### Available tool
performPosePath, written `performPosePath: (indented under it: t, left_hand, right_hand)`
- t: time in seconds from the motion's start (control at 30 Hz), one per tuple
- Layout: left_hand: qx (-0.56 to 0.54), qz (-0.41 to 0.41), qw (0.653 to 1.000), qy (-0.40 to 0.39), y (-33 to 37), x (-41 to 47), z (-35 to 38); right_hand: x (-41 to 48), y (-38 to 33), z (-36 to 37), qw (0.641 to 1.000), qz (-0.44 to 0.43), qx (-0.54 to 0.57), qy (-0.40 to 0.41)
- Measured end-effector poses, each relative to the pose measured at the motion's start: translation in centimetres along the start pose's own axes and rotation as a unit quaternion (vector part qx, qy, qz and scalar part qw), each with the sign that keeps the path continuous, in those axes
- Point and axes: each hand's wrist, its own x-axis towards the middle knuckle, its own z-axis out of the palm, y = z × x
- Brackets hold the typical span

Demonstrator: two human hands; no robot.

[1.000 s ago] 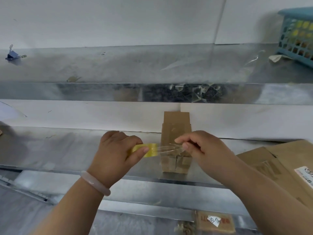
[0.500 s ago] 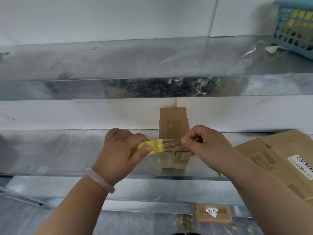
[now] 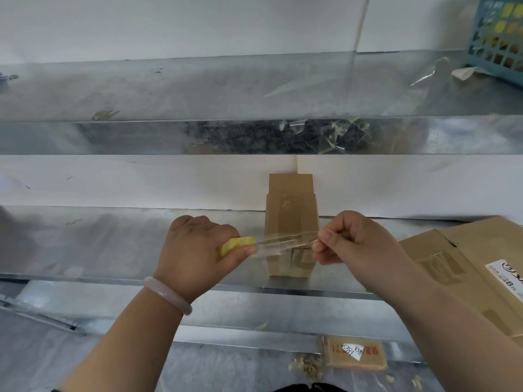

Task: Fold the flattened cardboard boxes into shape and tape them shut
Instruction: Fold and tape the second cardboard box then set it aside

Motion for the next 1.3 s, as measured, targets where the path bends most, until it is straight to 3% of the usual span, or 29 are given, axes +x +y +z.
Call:
performPosePath:
  t: [0.23, 0.47, 0.9, 1.13, 1.3]
  left_hand:
    - [-0.149, -0.016, 0.989, -0.015, -0.5, -0.8, 1.2]
    - [0.017, 0.011, 1.000, 0.023, -0.2, -0.4, 2.8]
    - [0.057, 0.013, 0.998, 0.037, -0.3, -0.2, 6.0]
    - [0.074, 0.044, 0.996, 0.027, -0.6, 0.4, 7.3]
    - [0.058, 0.079, 0.995, 0.025, -0.8, 0.1, 8.2]
  right_hand:
    - [0.6, 2.5, -0.7, 0.998, 0.030, -0.001, 0.049]
    - [1.3, 4.5, -0.4, 0.996, 0.048, -0.004, 0.073]
    - [3.9, 8.6, 1.6, 0.985, 0.099, 0.112, 0.089]
    - [5.1, 10.2, 3.0, 0.949, 0.127, 0.269, 0.105]
    - [5.2, 11.1, 5.5, 0.876, 0.165, 0.435, 0.125]
